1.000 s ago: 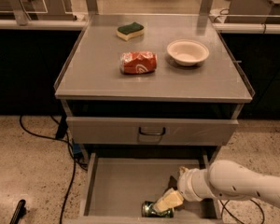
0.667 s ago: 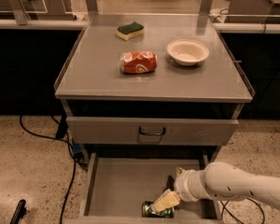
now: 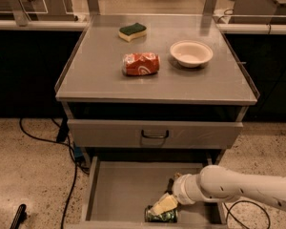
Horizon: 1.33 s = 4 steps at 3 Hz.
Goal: Pick green can from middle drawer and place on counter
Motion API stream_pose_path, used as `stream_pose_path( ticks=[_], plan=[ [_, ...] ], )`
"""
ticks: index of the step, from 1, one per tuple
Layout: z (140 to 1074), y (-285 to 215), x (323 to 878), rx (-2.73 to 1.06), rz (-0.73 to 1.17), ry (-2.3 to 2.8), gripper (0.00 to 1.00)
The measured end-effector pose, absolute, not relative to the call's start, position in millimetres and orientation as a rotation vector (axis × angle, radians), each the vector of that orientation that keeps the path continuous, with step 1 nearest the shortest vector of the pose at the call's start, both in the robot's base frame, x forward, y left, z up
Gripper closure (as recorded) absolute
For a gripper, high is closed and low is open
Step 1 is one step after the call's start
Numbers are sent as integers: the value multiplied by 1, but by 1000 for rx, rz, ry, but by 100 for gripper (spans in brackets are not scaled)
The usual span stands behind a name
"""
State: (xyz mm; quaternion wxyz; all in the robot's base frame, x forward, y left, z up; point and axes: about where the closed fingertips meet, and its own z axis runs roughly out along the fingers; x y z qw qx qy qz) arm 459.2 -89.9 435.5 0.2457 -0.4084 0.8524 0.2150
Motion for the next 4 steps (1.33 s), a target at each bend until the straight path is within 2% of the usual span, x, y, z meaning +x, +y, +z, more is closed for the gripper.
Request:
stream_pose_path(
  ticks=[4],
  plan=[
    [361, -68, 439, -1169, 510, 2371, 0]
  ],
)
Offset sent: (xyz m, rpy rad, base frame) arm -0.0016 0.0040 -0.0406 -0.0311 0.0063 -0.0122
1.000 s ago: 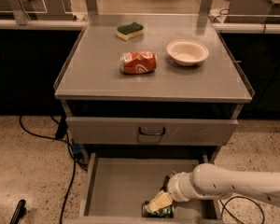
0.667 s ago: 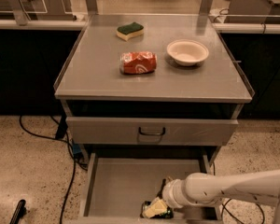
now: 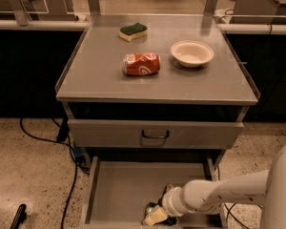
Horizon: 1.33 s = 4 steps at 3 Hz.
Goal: Pick green can from middle drawer and place on counter
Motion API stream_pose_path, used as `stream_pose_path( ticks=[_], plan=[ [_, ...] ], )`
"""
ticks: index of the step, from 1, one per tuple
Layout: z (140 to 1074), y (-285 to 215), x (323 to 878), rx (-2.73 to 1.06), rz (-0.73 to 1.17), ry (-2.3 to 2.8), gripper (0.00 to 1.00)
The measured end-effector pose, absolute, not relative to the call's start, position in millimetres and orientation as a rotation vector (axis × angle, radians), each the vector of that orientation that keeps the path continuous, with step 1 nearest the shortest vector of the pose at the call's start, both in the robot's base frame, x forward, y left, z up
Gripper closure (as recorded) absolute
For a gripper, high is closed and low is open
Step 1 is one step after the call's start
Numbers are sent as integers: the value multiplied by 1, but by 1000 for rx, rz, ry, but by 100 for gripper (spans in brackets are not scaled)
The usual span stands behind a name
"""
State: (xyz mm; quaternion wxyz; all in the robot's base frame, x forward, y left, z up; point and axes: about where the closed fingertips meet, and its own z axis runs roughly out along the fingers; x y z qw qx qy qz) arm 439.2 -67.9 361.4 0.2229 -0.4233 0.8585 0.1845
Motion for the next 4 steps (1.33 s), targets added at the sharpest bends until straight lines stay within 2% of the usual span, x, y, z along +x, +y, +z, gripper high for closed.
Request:
stream_pose_path(
  ticks=[1, 2, 4],
  plan=[
    [361, -68, 439, -1170, 509, 2370, 0],
    [361, -68, 439, -1170, 509, 2370, 19],
    [361, -68, 439, -1170, 509, 2370, 66]
  ],
)
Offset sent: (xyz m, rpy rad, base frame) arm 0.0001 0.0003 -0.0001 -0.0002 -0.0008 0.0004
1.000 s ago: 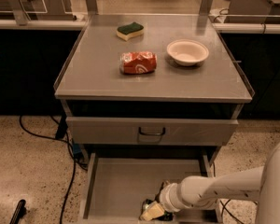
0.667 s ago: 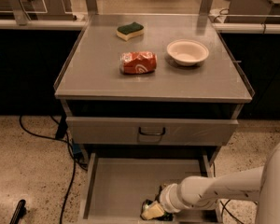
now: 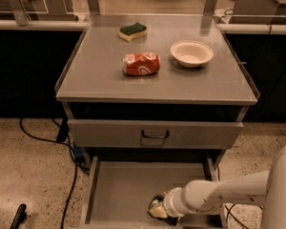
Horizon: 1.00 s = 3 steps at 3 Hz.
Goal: Pick green can from middle drawer and place on counter
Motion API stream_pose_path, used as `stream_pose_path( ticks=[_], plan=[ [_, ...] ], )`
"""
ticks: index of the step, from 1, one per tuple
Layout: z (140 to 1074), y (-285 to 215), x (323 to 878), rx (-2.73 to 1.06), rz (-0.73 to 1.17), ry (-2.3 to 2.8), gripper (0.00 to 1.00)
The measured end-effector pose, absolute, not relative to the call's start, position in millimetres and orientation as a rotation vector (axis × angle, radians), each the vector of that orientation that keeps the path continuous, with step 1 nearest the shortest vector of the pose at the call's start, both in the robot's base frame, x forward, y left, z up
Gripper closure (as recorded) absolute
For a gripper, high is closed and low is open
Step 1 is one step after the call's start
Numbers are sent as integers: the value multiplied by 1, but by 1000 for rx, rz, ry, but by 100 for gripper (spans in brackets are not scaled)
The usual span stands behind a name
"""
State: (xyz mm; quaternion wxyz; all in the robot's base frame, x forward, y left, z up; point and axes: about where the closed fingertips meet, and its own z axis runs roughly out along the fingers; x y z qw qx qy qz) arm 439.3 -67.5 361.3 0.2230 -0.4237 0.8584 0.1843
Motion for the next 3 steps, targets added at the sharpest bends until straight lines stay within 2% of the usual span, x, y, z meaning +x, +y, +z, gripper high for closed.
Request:
stream_pose_path(
  ticks=[1, 2, 3],
  plan=[
    [361, -68, 439, -1170, 509, 2370, 89],
    [362, -65, 440, -1155, 592, 2349, 100],
    [385, -53, 462, -1128, 735, 2202, 100]
  ],
)
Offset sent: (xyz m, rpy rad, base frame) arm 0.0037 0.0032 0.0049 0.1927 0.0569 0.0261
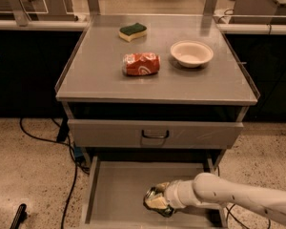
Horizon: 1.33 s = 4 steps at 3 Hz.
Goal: Pick green can from middle drawer and place on counter
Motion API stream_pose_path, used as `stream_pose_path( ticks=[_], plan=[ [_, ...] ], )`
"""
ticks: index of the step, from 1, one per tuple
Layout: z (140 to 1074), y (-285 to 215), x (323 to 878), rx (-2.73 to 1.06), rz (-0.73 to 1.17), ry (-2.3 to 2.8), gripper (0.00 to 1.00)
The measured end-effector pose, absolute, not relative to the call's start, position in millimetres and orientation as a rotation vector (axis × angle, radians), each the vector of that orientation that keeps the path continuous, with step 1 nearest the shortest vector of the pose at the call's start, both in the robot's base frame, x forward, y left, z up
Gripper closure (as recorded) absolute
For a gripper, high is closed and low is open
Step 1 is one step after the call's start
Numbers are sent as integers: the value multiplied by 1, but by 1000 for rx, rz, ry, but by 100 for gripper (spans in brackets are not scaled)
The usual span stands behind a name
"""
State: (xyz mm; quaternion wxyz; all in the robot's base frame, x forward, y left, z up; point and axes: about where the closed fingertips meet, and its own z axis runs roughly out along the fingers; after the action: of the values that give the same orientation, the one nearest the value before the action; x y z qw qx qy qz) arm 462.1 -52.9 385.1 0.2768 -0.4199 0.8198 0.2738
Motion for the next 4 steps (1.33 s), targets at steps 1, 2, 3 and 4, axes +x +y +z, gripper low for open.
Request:
stream_pose_path(
  ticks=[1, 2, 3, 4],
  plan=[
    [460, -59, 466, -1100, 832, 2026, 100],
    [536, -112, 422, -1050, 884, 1958, 100],
    [536, -111, 422, -1050, 883, 1958, 100],
    [533, -104, 424, -1069, 893, 1984, 100]
  ],
)
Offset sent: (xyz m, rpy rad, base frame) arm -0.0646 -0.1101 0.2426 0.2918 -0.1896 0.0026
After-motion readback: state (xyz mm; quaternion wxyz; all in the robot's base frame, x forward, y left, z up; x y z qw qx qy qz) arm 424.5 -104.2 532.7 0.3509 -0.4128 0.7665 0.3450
